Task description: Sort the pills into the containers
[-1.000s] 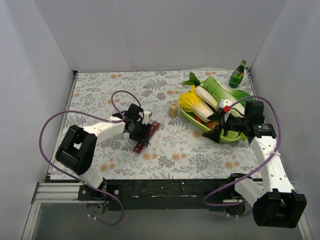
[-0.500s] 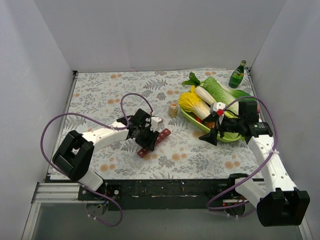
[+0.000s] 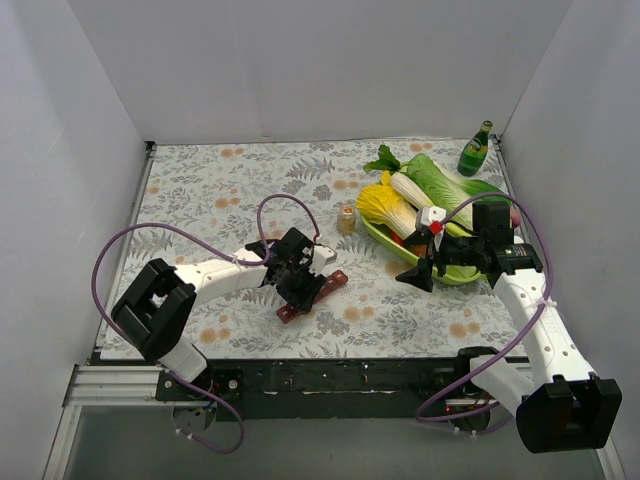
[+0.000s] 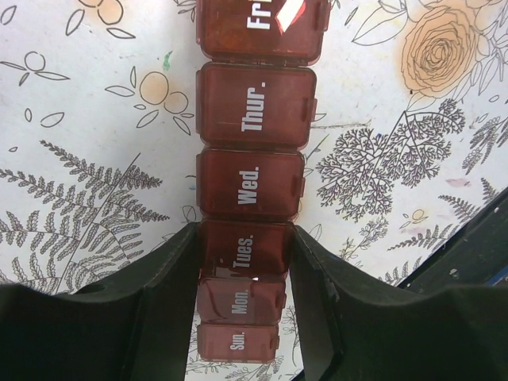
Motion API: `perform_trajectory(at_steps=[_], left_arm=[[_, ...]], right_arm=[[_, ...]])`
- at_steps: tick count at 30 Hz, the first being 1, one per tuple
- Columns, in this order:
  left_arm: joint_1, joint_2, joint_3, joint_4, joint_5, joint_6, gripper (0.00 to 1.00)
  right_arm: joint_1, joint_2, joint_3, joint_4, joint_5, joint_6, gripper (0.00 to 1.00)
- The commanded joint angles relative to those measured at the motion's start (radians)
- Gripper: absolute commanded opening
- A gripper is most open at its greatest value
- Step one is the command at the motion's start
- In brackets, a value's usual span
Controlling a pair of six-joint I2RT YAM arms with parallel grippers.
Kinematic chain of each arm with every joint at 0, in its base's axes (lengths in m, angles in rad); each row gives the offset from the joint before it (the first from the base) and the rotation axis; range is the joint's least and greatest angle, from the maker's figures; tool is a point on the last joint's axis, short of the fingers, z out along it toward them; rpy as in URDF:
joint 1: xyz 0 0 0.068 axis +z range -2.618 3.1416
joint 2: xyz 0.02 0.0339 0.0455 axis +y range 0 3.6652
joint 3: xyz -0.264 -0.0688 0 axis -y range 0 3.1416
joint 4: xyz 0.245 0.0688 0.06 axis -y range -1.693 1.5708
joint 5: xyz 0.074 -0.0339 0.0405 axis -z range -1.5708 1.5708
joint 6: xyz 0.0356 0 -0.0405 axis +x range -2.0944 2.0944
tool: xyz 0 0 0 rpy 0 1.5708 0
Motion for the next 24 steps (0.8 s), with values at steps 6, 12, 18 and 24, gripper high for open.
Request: perform_trajectory(at_steps=[6,12,18,24], left_arm=[[-0.026,-0.018,-0.004,0.009,-0.062,0.027,0.37],[-0.029,-0.02,-0.007,0.013,-0.083,0.03,0.55],[-0.031,-0.033,-0.009,0.013,-0.088,0.034,0.63],[-0.031,-0.114,-0.012,0.005,-0.083,0.053,0.65]], right_arm=[[0.018,0.014,0.045,-0.009,0.001,-0.023,0.98],[0.032,0.022,0.047,-0.015,0.017,-0.038,0.98],[0.041,0.031,0.054,-0.022,0.021,-0.046,0.98],[0.055,0.045,0.068,-0.036,0.028,-0.066,0.98]])
